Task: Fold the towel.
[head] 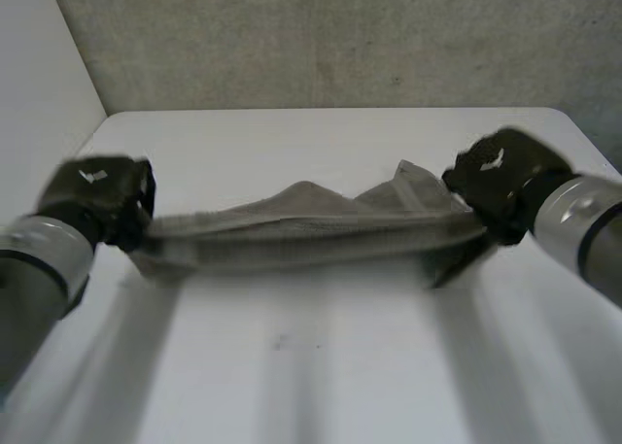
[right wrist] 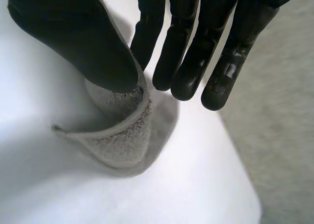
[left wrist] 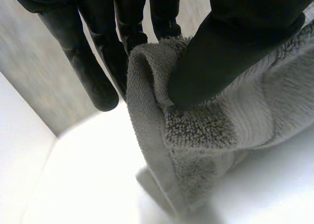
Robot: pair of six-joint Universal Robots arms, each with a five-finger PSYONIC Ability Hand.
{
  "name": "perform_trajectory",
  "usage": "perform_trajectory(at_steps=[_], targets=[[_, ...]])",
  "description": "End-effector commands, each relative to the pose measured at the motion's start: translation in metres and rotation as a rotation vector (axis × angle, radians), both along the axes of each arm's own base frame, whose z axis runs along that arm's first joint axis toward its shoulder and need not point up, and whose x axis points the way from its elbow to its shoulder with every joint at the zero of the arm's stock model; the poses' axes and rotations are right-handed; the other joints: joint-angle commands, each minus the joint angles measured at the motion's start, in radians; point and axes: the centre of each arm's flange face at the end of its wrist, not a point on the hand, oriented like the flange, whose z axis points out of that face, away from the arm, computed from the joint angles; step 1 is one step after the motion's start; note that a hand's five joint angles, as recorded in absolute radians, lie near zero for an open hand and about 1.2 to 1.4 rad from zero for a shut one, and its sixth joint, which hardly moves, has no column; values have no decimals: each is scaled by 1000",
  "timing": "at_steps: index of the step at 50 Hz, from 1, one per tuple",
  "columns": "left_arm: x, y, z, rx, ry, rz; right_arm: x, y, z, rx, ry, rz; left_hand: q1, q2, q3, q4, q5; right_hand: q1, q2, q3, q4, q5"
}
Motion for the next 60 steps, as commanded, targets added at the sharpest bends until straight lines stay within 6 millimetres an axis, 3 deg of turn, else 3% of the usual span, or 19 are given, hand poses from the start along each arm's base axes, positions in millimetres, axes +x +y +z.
perform_trajectory(at_steps=[1, 5, 7, 10, 12, 13, 14, 15, 16, 17, 20, 22, 26, 29, 31, 39, 45, 49, 60], targets=[[-21, -52, -59, 68, -81, -16, 18, -38, -52, 84, 66, 2, 230, 182, 188, 179, 204, 421, 216, 211, 202, 231], [-35, -84, -57, -26, -83, -25, 31, -66, -57, 5, 47, -25, 230, 182, 188, 179, 204, 421, 216, 211, 202, 231], [-42, -102, -48, -95, -69, -25, 41, -101, -47, -153, 10, -95, 230, 182, 188, 179, 204, 421, 216, 211, 202, 231], [-58, -134, -13, -272, -13, -24, 45, -119, -32, -261, -21, -141, 230, 182, 188, 179, 204, 421, 216, 211, 202, 231], [-68, -157, 47, -490, 87, -6, 52, -144, 20, -531, -127, -199, 230, 182, 188, 179, 204, 421, 216, 211, 202, 231], [-68, -157, 47, -491, 88, -6, 52, -144, 20, -532, -128, -199, 230, 182, 188, 179, 204, 421, 216, 211, 202, 231], [-70, -162, 78, -598, 135, 3, 55, -149, 51, -681, -209, -210, 230, 182, 188, 179, 204, 421, 216, 211, 202, 231], [-70, -162, 78, -599, 136, 3, 56, -148, 81, -821, -294, -204, 230, 182, 188, 179, 204, 421, 216, 211, 202, 231], [-72, -161, 109, -706, 190, 7, 56, -148, 81, -822, -295, -204, 230, 182, 188, 179, 204, 421, 216, 211, 202, 231], [-71, -160, 132, -795, 241, 15, 55, -143, 108, -949, -367, -191, 230, 182, 188, 179, 204, 421, 216, 211, 202, 231], [-66, -149, 165, -918, 342, 21, 55, -127, 132, -1083, -425, -116, 230, 182, 188, 179, 204, 421, 216, 211, 202, 231], [-63, -145, 168, -928, 370, 24, 57, -121, 127, -1067, -407, -56, 230, 182, 188, 179, 204, 421, 216, 211, 202, 231], [-60, -141, 146, -844, 360, 23, 60, -112, 89, -874, -304, 63, 230, 182, 188, 179, 204, 421, 216, 211, 202, 231], [-57, -136, 111, -742, 309, 17, 59, -110, 75, -786, -269, 76, 230, 182, 188, 179, 204, 421, 216, 211, 202, 231], [-52, -131, 72, -634, 262, 23, 56, -105, 47, -614, -199, 93, 230, 182, 188, 179, 204, 421, 216, 211, 202, 231], [-32, -118, -20, -373, 141, 34, 35, -98, -31, -186, -44, 136, 230, 182, 188, 179, 204, 421, 216, 211, 202, 231], [-22, -104, -71, -224, 83, 31, 31, -96, -71, -46, -1, 130, 230, 182, 188, 179, 204, 392, 188, 182, 174, 203], [-15, -104, -79, -198, 72, 49, 30, -99, -98, 12, -18, 101, 230, 182, 188, 179, 204, 228, 23, 18, 9, 39], [1, -107, -72, -206, 78, 92, 21, -107, -96, 10, -251, -118, 230, 182, 188, 179, 204, -488, -692, -698, -706, -677]])
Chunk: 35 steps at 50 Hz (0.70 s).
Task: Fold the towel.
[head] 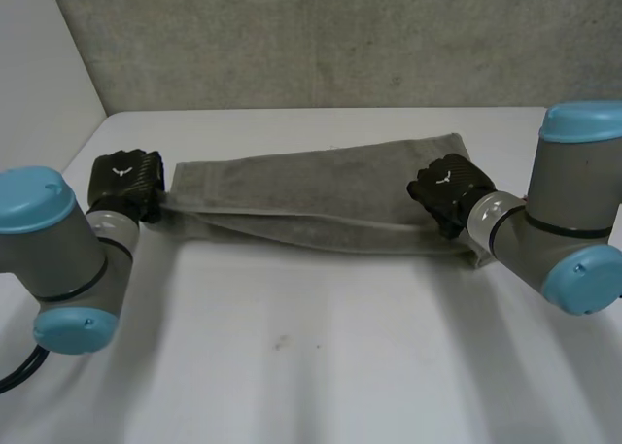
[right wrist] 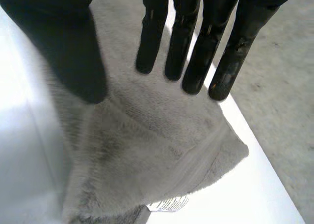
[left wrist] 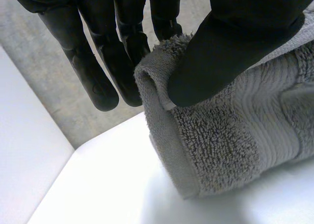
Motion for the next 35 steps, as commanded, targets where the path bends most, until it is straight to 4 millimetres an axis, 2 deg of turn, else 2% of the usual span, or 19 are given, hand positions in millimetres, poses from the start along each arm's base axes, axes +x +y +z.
perform_trajectory(at_steps=[1, 3, 5, 9, 11, 14, 20, 23, 25, 35], targets=[[8, -2, 8, -16, 9, 23, -9, -3, 6, 5, -148, -158, 221, 181, 181, 179, 199, -215, -331, -324, -327, -346], [8, -1, 7, -13, 10, 22, -20, 1, 7, 35, -196, -248, 221, 181, 181, 179, 199, -375, -492, -485, -488, -507], [10, -1, 6, -10, 9, 27, -25, 4, 8, 54, -230, -287, 221, 181, 181, 179, 199, -437, -554, -547, -550, -569], [14, -4, 6, -10, 6, 46, -41, 7, 6, 109, -304, -363, 221, 181, 181, 179, 199, -441, -557, -550, -553, -572], [18, -6, 7, -13, 6, 60, -60, 8, 5, 143, -342, -427, 221, 181, 181, 179, 199, -414, -531, -524, -527, -546], [26, -10, 11, -24, 10, 83, -70, 10, 8, 150, -347, -429, 221, 181, 181, 179, 199, -379, -496, -489, -492, -511], [33, -14, 14, -34, 13, 106, -73, 12, 1, 174, -293, -336, 221, 181, 181, 179, 199, -182, -299, -292, -295, -314], [35, -15, 15, -34, 14, 112, -74, 10, -8, 179, -224, -267, 221, 181, 181, 179, 199, -159, -275, -268, -271, -290], [35, -15, 15, -34, 14, 112, -74, 5, -23, 182, -149, -219, 221, 181, 181, 179, 199, -159, -275, -268, -271, -290], [35, -11, 8, -14, 6, 108, -72, -8, -52, 211, -101, -185, 221, 181, 181, 179, 199, -80, -196, -189, -192, -211]])
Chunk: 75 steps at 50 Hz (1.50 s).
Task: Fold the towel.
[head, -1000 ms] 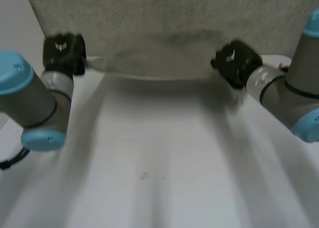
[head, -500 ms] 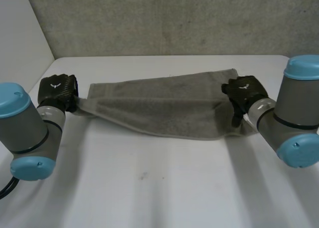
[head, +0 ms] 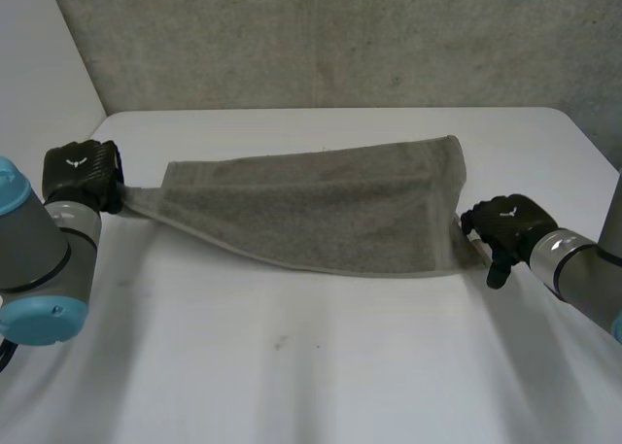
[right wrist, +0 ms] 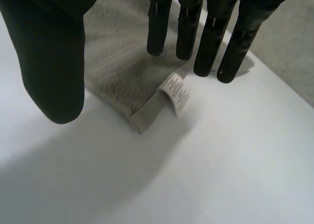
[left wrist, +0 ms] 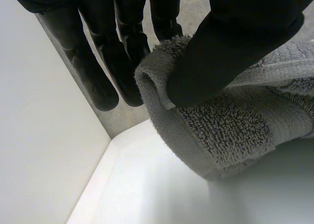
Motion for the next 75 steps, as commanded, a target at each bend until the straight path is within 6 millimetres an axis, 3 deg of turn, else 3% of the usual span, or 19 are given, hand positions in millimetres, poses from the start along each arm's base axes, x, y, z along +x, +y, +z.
perform_trajectory(at_steps=[1, 5, 13, 30, 40, 50, 52, 57, 64, 65, 67, 75], targets=[[-1, 3, -5, 15, -5, -6, 3, -9, -18, 18, 16, 18, 221, 181, 181, 178, 199, 223, 153, 147, 144, 159], [-2, 3, -6, 18, -7, -8, 7, -18, -21, -3, 0, 34, 221, 181, 181, 178, 199, 352, 282, 276, 273, 287], [-2, 3, -8, 22, -8, -8, 8, -28, -22, -46, -6, 37, 221, 181, 181, 178, 199, 391, 321, 314, 312, 326], [-2, 4, -11, 31, -11, -9, 9, -37, -30, -48, 3, 36, 221, 181, 181, 178, 199, 256, 186, 179, 177, 191], [-3, 5, -11, 34, -12, -11, 10, -42, -30, -56, 0, 30, 221, 181, 181, 178, 199, 305, 235, 229, 226, 241], [-2, 5, -12, 36, -12, -11, 14, -48, -39, -46, 0, 32, 221, 181, 181, 178, 199, 579, 508, 502, 500, 514], [-2, 5, -12, 36, -12, -11, 16, -48, -41, -45, -3, 41, 221, 181, 181, 178, 199, 768, 698, 692, 689, 704], [-2, 5, -12, 36, -12, -11, 17, -50, -37, -54, -10, 41, 221, 181, 181, 178, 199, 997, 927, 921, 918, 933], [-2, 5, -12, 36, -12, -11, 17, -49, -23, -55, -56, 15, 221, 181, 181, 178, 199, 987, 917, 910, 908, 922], [-2, 5, -12, 37, -12, -11, 16, -45, -19, -43, -61, 10, 221, 181, 181, 178, 199, 403, 332, 326, 323, 338], [-2, 5, -12, 37, -12, -9, 15, -42, -14, -32, -59, 7, 221, 181, 181, 178, 199, 257, 187, 181, 178, 192], [-2, 5, -12, 37, -14, -11, 11, -29, -14, 39, -42, 14, 221, 181, 181, 178, 199, 285, 215, 208, 206, 220]])
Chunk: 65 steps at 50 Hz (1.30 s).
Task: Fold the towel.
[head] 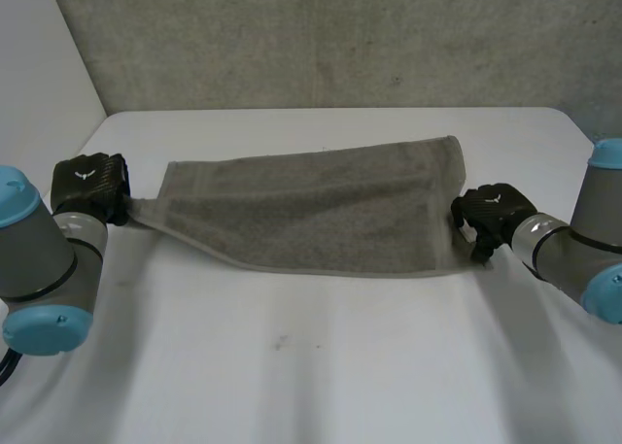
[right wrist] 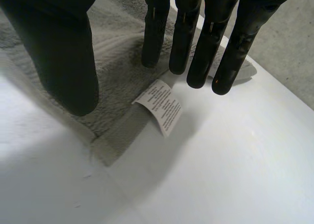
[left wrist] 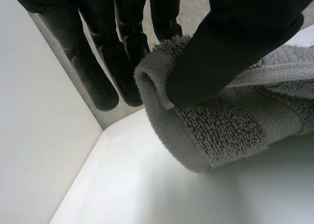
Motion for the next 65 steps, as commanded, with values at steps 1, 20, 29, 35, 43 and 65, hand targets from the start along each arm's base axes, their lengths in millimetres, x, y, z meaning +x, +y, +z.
perform_trajectory(at_steps=[1, 20, 29, 35, 43, 65], targets=[[-1, 1, 0, 1, -1, -2, -4, 10, -2, 54, 12, 9, 221, 181, 181, 178, 199, 138, 52, 63, 67, 66], [-2, 2, -2, 6, -2, -8, -3, -2, -21, 49, 12, 4, 221, 181, 181, 178, 199, 300, 213, 225, 229, 227], [-2, 2, -3, 7, -2, -8, -1, -8, -18, 31, 7, 3, 221, 181, 181, 178, 199, 323, 237, 248, 252, 251], [-2, 2, -3, 7, -2, -8, 2, -11, -19, 22, 6, 9, 221, 181, 181, 178, 199, 323, 237, 248, 252, 251], [-2, 2, -4, 10, -3, -8, 4, -15, -20, 12, 3, 11, 221, 181, 181, 178, 199, 323, 237, 248, 252, 251], [-2, 5, -1, 16, -7, -11, -3, -15, 12, -40, -5, -21, 221, 181, 181, 178, 199, 851, 764, 776, 780, 778]])
